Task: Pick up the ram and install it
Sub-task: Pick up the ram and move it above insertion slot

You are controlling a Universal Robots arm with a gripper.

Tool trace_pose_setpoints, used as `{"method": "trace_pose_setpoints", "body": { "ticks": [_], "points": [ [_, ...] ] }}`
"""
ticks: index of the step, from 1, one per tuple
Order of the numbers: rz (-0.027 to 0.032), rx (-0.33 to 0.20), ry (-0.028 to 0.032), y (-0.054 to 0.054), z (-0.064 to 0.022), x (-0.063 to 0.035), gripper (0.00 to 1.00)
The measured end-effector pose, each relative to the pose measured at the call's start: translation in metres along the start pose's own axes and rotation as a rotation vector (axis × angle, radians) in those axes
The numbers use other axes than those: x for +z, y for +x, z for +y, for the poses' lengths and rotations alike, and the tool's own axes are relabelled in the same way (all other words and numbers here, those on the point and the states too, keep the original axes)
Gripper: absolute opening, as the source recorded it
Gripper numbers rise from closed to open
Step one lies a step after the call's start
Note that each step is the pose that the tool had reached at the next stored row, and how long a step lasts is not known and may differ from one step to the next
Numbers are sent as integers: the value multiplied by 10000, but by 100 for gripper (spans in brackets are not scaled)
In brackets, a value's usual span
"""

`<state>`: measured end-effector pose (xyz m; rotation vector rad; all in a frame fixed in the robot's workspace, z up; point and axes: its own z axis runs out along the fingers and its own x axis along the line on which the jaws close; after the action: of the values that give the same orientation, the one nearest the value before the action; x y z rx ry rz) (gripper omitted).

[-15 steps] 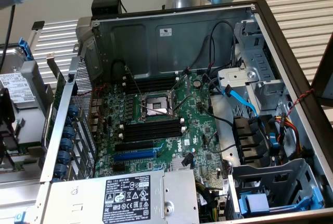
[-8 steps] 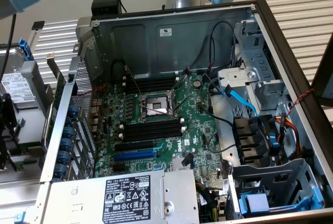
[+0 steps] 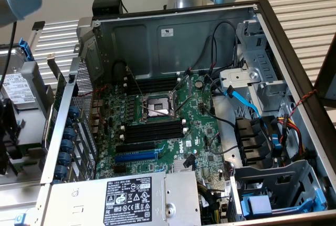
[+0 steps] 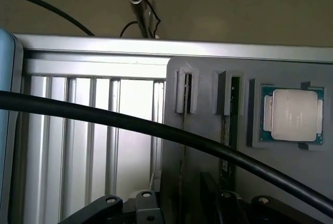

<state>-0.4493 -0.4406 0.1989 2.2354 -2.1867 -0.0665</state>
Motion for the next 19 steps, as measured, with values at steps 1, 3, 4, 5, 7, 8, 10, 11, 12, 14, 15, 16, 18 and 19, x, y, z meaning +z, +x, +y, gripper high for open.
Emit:
{"method": "trace_pose_setpoints", "body": {
  "ticks": [1, 3, 4, 5, 7, 8, 10, 11, 12, 14, 15, 16, 18, 19],
  "points": [
    [-4, 0, 2, 0, 1, 3, 42],
    [-3, -1, 0, 1, 2, 4, 42],
    [-3, -1, -1, 1, 2, 4, 42],
    [-3, -1, 0, 1, 2, 4, 42],
    [-4, 0, 5, 1, 3, 5, 42],
    [-4, -1, 7, 1, 3, 5, 42],
    [-4, -1, 9, 1, 3, 6, 42],
    [-4, 0, 9, 1, 3, 6, 40],
    [-4, -1, 10, 1, 3, 6, 33],
    [-4, 0, 10, 1, 3, 8, 33],
    [-4, 0, 10, 1, 4, 10, 33],
    [-3, 0, 10, 1, 4, 11, 33],
    [-3, 0, 10, 1, 3, 12, 33],
    [-3, -1, 12, 1, 3, 13, 33]
  ]
}}
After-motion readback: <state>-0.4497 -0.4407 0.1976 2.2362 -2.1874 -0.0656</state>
